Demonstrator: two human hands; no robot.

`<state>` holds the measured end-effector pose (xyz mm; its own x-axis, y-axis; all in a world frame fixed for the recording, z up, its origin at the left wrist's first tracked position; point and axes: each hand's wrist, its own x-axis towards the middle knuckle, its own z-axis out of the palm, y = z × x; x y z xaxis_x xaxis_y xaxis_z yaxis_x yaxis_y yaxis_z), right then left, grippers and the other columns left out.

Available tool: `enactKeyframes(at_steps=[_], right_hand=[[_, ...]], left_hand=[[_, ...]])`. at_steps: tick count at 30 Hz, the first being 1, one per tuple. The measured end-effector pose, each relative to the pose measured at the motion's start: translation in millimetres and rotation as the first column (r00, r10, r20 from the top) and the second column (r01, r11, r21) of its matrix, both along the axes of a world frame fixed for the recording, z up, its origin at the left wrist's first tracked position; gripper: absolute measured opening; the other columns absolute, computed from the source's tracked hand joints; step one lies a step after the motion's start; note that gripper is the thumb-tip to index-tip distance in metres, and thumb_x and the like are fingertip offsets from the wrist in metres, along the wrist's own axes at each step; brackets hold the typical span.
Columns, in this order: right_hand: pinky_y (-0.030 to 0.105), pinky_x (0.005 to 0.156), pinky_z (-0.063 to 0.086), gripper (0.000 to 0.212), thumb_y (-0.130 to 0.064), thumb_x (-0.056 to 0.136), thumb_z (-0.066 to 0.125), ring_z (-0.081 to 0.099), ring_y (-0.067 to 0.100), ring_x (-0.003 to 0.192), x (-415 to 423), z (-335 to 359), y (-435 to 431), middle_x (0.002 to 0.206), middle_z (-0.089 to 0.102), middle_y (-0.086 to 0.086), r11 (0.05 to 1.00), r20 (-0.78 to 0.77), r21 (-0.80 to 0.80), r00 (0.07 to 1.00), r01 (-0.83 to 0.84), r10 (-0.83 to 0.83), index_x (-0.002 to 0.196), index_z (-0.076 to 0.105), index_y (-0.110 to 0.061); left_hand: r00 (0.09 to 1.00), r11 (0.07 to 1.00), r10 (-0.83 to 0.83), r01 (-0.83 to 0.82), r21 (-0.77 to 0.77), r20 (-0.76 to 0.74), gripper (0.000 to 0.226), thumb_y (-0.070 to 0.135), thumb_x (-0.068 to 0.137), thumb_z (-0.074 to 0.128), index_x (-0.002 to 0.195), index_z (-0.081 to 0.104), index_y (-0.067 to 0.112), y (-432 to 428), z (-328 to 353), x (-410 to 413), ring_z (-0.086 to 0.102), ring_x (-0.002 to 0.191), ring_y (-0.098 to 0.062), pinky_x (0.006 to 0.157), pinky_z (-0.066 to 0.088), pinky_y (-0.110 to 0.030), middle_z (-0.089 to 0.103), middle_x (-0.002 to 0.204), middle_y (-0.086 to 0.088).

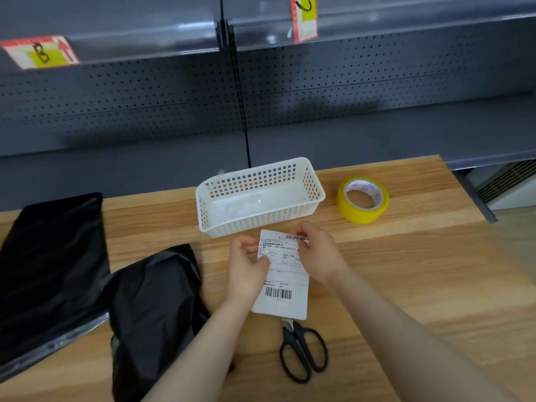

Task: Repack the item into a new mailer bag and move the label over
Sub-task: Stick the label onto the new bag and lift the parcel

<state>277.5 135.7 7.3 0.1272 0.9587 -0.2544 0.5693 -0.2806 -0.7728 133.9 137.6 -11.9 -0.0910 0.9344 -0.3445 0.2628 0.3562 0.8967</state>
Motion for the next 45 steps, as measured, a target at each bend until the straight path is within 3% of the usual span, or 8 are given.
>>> enactKeyframes(at_steps=[6, 11, 15, 22, 27, 32, 38, 45], right_hand=[[0.029, 0.053, 0.051, 0.017, -0.005, 0.089, 0.053, 0.061, 0.015, 0.074, -58.0, 11.1, -4.9, 0.086, 0.060, 0.000, 0.998, -0.074, 0.045, 0.997, 0.038, -0.034, 0.093, 0.042, -0.018], [0.018, 0.055, 0.043, 0.029, -0.003, 0.086, 0.055, 0.060, 0.014, 0.071, -121.6, 11.7, -9.1, 0.082, 0.064, -0.001, 0.997, -0.144, 0.060, 0.987, -0.058, 0.066, 0.068, 0.053, -0.025], [0.015, 0.063, 0.043, 0.024, -0.007, 0.089, 0.053, 0.059, 0.009, 0.081, -166.1, 2.9, -11.8, 0.090, 0.062, -0.010, 0.988, -0.209, 0.034, 0.966, -0.148, 0.151, 0.081, 0.064, -0.027], [0.030, 0.084, 0.054, 0.039, -0.001, 0.089, 0.050, 0.059, 0.013, 0.097, -213.1, -13.1, -17.4, 0.118, 0.057, 0.001, 0.972, -0.160, -0.022, 0.961, -0.234, 0.228, 0.123, 0.056, -0.019], [0.017, 0.092, 0.040, 0.050, -0.001, 0.088, 0.051, 0.050, 0.013, 0.115, -225.2, -19.1, -15.5, 0.132, 0.044, -0.002, 0.933, -0.002, 0.004, 0.933, -0.360, 0.360, 0.135, 0.047, -0.017], [0.022, 0.099, 0.040, 0.054, -0.001, 0.089, 0.050, 0.046, 0.016, 0.122, -230.7, -23.0, -13.9, 0.138, 0.039, -0.001, 0.902, 0.114, 0.007, 0.897, -0.432, 0.428, 0.140, 0.040, -0.015], [0.021, 0.101, 0.038, 0.058, 0.003, 0.089, 0.045, 0.041, 0.016, 0.126, -227.7, -25.3, -12.5, 0.142, 0.035, -0.003, 0.905, 0.156, 0.009, 0.894, -0.426, 0.419, 0.143, 0.036, -0.016], [0.023, 0.101, 0.036, 0.054, -0.010, 0.090, 0.055, 0.040, 0.017, 0.127, -227.9, -26.5, -10.4, 0.139, 0.039, 0.000, 0.905, 0.184, 0.013, 0.891, -0.425, 0.415, 0.141, 0.039, -0.015]], left_hand=[[0.994, 0.994, 0.083, -0.078, 0.073, -0.066, 0.028, -0.002, 0.084, 0.055, 0.067, 0.051, 0.020, -19.5, 5.5, -69.7, 0.064, 0.079, -0.018, 0.065, 0.052, -0.030, 0.067, 0.084, 0.001], [0.974, 0.973, 0.213, -0.203, 0.113, -0.082, 0.029, -0.001, 0.088, 0.053, 0.077, 0.064, 0.023, -39.1, 8.2, -127.9, 0.063, 0.077, -0.003, 0.058, 0.046, -0.006, 0.065, 0.087, 0.016], [0.948, 0.951, 0.303, -0.294, 0.096, -0.096, 0.026, 0.002, 0.089, 0.053, 0.088, 0.066, 0.025, -50.0, 2.7, -170.1, 0.062, 0.082, -0.005, 0.073, 0.050, -0.019, 0.065, 0.092, 0.010], [0.946, 0.947, 0.321, -0.322, -0.006, -0.056, 0.027, 0.005, 0.088, 0.057, 0.105, 0.064, 0.024, -62.0, -8.9, -208.5, 0.066, 0.071, -0.024, 0.068, 0.056, -0.042, 0.071, 0.086, -0.011], [0.954, 0.965, 0.261, -0.260, 0.026, -0.145, 0.031, 0.007, 0.086, 0.059, 0.114, 0.064, 0.018, -65.7, -17.2, -218.6, 0.064, 0.073, -0.020, 0.067, 0.053, -0.031, 0.070, 0.093, -0.008], [0.947, 0.972, 0.228, -0.209, 0.102, -0.228, 0.033, 0.003, 0.085, 0.059, 0.115, 0.065, 0.015, -65.7, -17.1, -218.7, 0.057, 0.104, -0.010, 0.092, 0.045, -0.022, 0.059, 0.111, 0.007], [0.933, 0.968, 0.240, -0.208, 0.141, -0.269, 0.033, 0.000, 0.083, 0.061, 0.112, 0.067, 0.014, -67.0, -22.6, -218.3, 0.056, 0.086, 0.001, 0.073, 0.038, 0.002, 0.059, 0.105, 0.011], [0.929, 0.970, 0.231, -0.195, 0.146, -0.289, 0.033, -0.001, 0.084, 0.059, 0.113, 0.066, 0.013, -67.3, -27.6, -221.7, 0.054, 0.082, 0.001, 0.072, 0.039, 0.002, 0.055, 0.103, 0.006]])
